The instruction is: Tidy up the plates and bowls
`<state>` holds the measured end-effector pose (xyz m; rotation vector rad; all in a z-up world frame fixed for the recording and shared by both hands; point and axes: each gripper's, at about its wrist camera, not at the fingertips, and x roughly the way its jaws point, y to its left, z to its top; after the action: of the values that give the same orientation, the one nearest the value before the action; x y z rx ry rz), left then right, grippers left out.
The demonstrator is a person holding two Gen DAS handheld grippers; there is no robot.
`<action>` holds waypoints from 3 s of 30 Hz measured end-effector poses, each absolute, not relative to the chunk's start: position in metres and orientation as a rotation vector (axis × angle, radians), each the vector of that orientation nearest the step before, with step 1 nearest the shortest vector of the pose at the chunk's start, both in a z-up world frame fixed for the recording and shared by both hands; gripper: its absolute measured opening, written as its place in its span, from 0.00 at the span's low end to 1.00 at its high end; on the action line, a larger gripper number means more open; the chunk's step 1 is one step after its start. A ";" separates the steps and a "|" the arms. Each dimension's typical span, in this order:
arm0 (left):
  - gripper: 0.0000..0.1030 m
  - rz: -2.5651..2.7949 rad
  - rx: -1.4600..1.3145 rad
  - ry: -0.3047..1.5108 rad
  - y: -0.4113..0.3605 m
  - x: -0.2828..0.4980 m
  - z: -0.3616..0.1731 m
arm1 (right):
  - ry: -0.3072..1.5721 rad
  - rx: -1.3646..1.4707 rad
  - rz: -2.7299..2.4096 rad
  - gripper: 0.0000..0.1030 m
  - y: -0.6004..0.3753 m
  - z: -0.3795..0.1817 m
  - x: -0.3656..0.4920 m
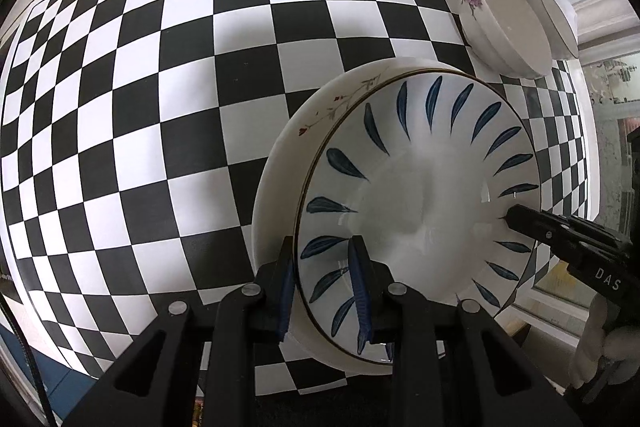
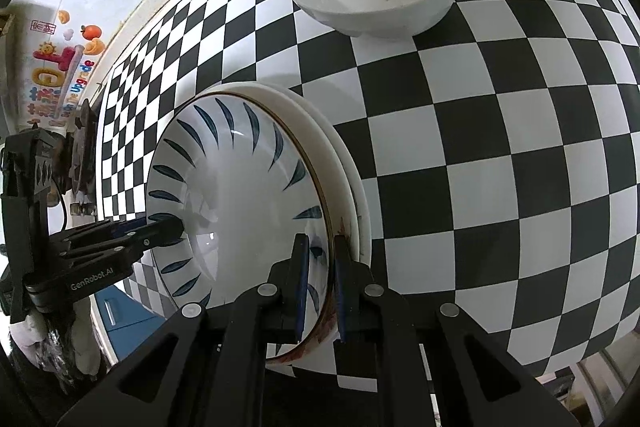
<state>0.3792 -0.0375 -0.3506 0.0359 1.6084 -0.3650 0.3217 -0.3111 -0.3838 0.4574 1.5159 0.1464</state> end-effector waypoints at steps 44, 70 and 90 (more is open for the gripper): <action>0.23 -0.259 0.005 1.273 -0.037 0.286 -0.117 | 1.255 0.157 0.142 0.21 -0.271 -0.131 0.252; 0.39 -0.356 -0.061 1.390 -0.131 0.442 -0.217 | 1.267 0.420 -0.036 0.79 -0.395 -0.235 0.357; 0.23 -0.473 0.032 1.629 -0.222 0.533 -0.344 | 1.467 0.627 -0.091 0.12 -0.437 -0.401 0.465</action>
<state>0.5334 -0.2219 -0.3444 0.0324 1.6288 -0.4730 0.4651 -0.4372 -0.4012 0.6269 1.4673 -0.0905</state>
